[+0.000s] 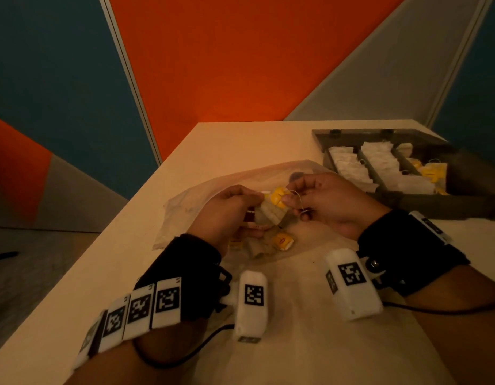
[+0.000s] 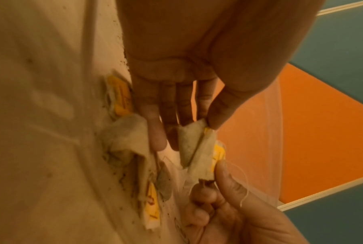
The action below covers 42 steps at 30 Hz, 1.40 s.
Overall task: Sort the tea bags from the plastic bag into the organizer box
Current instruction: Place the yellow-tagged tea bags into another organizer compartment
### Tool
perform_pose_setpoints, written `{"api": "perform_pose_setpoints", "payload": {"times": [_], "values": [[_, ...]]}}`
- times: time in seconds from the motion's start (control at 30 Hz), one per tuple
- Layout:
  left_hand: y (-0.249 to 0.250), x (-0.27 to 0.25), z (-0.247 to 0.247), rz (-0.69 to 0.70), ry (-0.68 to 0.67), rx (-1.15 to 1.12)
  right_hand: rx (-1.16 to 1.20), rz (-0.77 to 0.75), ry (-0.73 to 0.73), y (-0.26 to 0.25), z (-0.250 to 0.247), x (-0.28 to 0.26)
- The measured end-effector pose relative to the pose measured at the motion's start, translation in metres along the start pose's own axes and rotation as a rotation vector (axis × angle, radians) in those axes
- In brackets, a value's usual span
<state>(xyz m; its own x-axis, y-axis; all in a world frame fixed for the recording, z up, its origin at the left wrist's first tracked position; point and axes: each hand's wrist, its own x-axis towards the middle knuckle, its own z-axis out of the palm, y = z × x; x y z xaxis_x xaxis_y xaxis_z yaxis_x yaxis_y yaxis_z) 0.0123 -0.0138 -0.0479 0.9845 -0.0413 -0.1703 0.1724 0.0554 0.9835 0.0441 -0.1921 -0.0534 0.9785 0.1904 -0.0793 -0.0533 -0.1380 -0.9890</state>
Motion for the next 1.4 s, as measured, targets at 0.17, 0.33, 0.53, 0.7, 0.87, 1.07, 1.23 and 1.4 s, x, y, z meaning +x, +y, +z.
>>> {"api": "perform_pose_setpoints", "payload": {"times": [0.17, 0.33, 0.53, 0.7, 0.87, 1.07, 1.23, 1.4], "values": [[0.000, 0.001, 0.000, 0.020, 0.057, -0.033, 0.024, 0.029, -0.165, -0.005, -0.005, -0.005], [-0.001, 0.000, 0.002, 0.051, 0.039, -0.030, -0.037, -0.021, -0.100, -0.004, -0.001, -0.005], [-0.001, 0.000, 0.003, 0.060, -0.016, -0.001, -0.047, -0.065, -0.015, -0.002, 0.001, -0.002], [-0.004, 0.000, 0.002, 0.091, -0.035, 0.040, -0.071, -0.093, 0.044, -0.003, 0.005, -0.004], [-0.006, 0.005, 0.000, 0.127, 0.114, 0.036, -0.323, -0.012, 0.109, 0.004, -0.001, 0.002], [-0.011, 0.011, 0.003, 0.135, 0.199, 0.043, -0.726, -0.032, 0.006, 0.004, -0.001, 0.007], [-0.013, 0.012, 0.001, 0.125, 0.209, 0.014, -0.995, -0.090, -0.009, 0.007, 0.006, 0.013], [-0.012, 0.012, 0.002, 0.113, 0.185, 0.027, -0.724, -0.088, 0.019, 0.012, 0.001, 0.017]]}}
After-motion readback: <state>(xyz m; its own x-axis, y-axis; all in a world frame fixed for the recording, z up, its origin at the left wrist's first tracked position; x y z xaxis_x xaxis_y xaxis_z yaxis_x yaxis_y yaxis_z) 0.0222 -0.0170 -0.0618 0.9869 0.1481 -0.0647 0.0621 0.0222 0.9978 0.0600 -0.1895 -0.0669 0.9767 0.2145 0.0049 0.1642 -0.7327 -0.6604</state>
